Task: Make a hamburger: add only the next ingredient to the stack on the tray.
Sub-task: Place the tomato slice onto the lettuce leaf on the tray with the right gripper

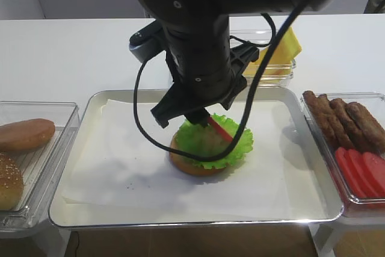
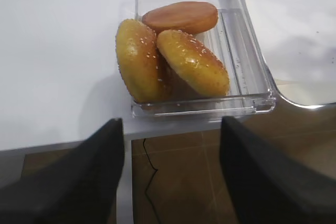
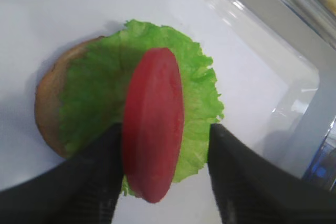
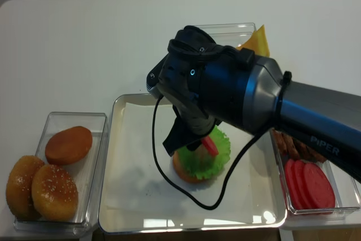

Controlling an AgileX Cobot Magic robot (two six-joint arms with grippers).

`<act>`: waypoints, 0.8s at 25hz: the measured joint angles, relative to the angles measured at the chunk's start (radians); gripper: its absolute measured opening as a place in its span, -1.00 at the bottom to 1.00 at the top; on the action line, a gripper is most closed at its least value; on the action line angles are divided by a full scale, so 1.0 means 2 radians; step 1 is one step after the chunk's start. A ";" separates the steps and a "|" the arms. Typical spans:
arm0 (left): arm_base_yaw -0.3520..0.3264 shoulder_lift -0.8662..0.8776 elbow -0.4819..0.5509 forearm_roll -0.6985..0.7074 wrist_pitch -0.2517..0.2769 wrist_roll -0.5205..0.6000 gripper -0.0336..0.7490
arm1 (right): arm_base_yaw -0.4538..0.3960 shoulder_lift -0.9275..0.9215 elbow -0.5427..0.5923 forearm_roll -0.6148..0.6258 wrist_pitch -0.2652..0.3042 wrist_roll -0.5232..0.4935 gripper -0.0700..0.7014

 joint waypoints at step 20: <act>0.000 0.000 0.000 0.000 0.000 0.000 0.18 | 0.000 -0.003 -0.011 0.068 0.017 -0.026 0.98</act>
